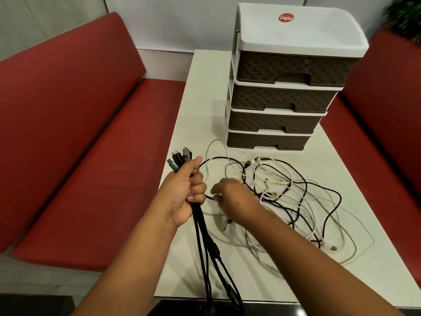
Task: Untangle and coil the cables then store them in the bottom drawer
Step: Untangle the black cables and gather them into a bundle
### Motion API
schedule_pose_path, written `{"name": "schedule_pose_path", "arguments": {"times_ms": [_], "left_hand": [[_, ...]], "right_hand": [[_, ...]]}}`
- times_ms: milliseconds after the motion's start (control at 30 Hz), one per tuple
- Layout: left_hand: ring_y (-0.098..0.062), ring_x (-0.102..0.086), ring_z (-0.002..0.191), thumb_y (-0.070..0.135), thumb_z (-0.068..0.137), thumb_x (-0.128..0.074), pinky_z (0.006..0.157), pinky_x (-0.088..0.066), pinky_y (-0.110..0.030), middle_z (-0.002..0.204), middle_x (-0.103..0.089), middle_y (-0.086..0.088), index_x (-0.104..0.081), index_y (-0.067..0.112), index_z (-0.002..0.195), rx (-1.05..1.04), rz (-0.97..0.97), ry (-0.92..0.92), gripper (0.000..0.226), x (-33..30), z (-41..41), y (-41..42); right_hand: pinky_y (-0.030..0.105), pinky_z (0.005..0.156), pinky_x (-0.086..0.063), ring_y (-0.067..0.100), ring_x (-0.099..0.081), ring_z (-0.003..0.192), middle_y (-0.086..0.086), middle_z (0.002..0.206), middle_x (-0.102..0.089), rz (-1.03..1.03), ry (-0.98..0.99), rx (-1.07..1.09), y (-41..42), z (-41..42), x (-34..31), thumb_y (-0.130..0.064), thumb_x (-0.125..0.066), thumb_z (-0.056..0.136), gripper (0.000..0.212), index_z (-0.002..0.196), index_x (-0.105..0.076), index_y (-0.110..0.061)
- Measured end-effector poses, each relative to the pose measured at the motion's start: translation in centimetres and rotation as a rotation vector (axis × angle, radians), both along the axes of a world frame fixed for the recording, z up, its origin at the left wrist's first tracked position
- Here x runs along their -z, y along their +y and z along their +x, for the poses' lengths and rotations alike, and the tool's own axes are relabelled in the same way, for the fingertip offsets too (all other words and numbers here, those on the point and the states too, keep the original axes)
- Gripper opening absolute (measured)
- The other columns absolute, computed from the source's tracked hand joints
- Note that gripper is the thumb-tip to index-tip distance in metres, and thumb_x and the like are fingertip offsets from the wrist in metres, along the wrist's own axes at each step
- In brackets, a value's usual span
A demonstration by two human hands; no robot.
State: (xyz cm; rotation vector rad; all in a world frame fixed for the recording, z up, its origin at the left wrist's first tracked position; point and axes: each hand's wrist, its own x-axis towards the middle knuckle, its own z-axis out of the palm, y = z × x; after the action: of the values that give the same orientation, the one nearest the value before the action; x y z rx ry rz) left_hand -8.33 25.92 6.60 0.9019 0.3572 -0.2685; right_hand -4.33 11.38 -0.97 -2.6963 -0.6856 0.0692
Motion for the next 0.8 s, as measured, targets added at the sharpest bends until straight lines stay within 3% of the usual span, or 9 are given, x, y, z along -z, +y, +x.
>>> {"name": "schedule_pose_path", "arguments": {"times_ms": [100, 267, 467, 567, 800], "left_hand": [[-0.002, -0.015, 0.035, 0.027, 0.095, -0.056, 0.031, -0.014, -0.015, 0.048, -0.017, 0.01, -0.036, 0.022, 0.065, -0.006, -0.008, 0.004, 0.036, 0.1, -0.1, 0.2], [-0.002, -0.015, 0.035, 0.027, 0.095, -0.055, 0.031, -0.013, -0.015, 0.048, -0.017, 0.01, -0.035, 0.022, 0.065, -0.009, -0.002, -0.002, 0.036, 0.2, -0.2, 0.8], [-0.002, -0.016, 0.034, 0.026, 0.095, -0.055, 0.031, -0.014, -0.014, 0.049, -0.016, 0.009, -0.037, 0.023, 0.065, -0.003, -0.008, -0.008, 0.035, 0.1, -0.2, 0.9], [-0.002, -0.015, 0.035, 0.026, 0.094, -0.057, 0.031, -0.013, -0.015, 0.05, -0.016, 0.009, -0.039, 0.022, 0.064, 0.008, -0.004, -0.01, 0.035, 0.1, 0.0, 0.5], [-0.002, -0.016, 0.035, 0.027, 0.094, -0.057, 0.032, -0.012, -0.015, 0.048, -0.017, 0.009, -0.04, 0.021, 0.064, 0.042, -0.015, -0.002, 0.035, -0.3, 0.5, -0.5]], "right_hand": [[0.037, 0.078, -0.04, 0.03, -0.053, 0.1, 0.012, 0.102, -0.059, -0.148, 0.021, 0.016, 1.9, -0.3, 2.1, -0.012, -0.052, 0.092, 0.014, 0.101, -0.062, -0.007], [0.035, 0.073, -0.028, 0.029, -0.051, 0.099, 0.007, 0.099, -0.058, -0.201, -0.011, 0.076, 2.6, -0.8, 3.1, -0.011, -0.05, 0.089, 0.011, 0.096, -0.058, -0.012], [0.032, 0.06, -0.037, 0.021, -0.054, 0.07, 0.0, 0.073, -0.057, 0.296, 0.248, 0.301, 1.0, 0.0, -2.0, -0.029, -0.047, 0.096, 0.019, 0.091, -0.054, -0.012], [0.026, 0.053, -0.031, 0.008, -0.042, 0.049, -0.007, 0.056, -0.046, 0.495, 0.297, 0.344, -0.2, 0.5, -5.0, -0.037, -0.052, 0.097, 0.027, 0.089, -0.063, -0.015], [0.026, 0.05, -0.029, 0.011, -0.033, 0.049, -0.004, 0.056, -0.041, 1.034, 0.456, 0.4, -2.0, 0.7, -12.5, -0.016, -0.046, 0.102, 0.024, 0.085, -0.062, -0.009]]}}
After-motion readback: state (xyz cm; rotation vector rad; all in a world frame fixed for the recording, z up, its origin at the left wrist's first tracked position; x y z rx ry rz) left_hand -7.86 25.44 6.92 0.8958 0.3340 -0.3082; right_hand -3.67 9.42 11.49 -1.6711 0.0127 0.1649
